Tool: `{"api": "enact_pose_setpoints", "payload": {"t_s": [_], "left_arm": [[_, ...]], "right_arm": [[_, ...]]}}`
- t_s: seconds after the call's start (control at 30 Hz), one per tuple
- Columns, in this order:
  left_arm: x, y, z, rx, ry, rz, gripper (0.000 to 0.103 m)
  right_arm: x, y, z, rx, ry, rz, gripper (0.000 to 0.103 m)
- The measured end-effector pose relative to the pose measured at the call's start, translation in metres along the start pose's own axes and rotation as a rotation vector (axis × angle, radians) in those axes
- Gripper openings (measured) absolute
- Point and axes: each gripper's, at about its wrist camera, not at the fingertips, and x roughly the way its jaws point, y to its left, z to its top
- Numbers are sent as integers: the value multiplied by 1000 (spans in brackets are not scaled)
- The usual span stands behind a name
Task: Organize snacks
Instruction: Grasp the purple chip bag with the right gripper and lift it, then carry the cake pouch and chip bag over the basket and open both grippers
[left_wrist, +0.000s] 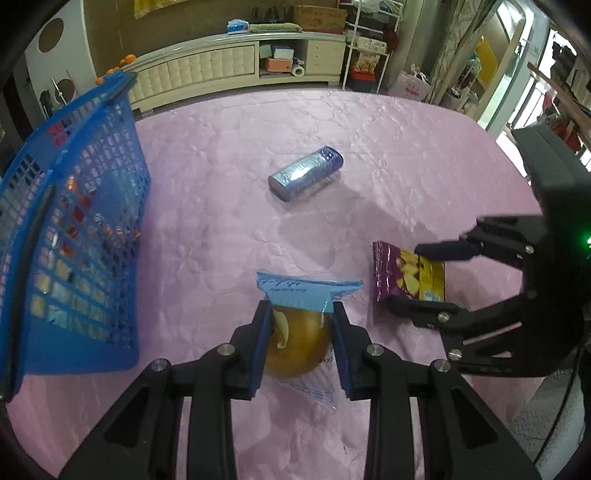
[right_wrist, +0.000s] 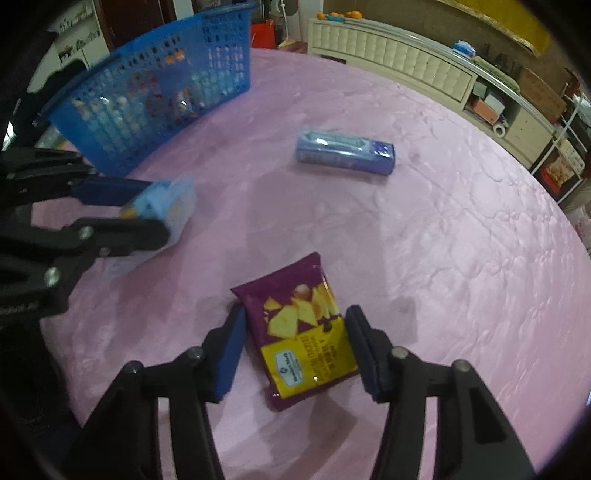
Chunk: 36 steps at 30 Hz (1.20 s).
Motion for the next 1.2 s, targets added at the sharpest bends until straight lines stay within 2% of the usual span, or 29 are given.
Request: {"api": "enact_pose_setpoints", "payload": {"t_s": [0.13, 0.3, 0.57, 0.8, 1.03, 1.1, 1.2], "left_arm": [[-19, 3, -3, -11, -20, -13, 29], [-56, 9, -8, -27, -70, -15, 29], [-131, 24, -21, -14, -181, 12, 29], [-198, 67, -29, -49, -263, 53, 29], [-237, 110, -34, -91, -293, 87, 29], [-244, 124, -34, -112, -299, 96, 29], [-251, 144, -36, -142, -300, 96, 30]], "right_arm": [[-24, 5, 3, 82, -42, 23, 59], [-58, 17, 16, 94, -84, -1, 59], [-122, 70, 32, 82, -174, -68, 59], [-165, 121, 58, 168, -271, -8, 59], [-179, 163, 82, 161, -308, -34, 59], [-174, 174, 91, 163, -297, -68, 59], [-165, 184, 102, 173, -281, -59, 59]]}}
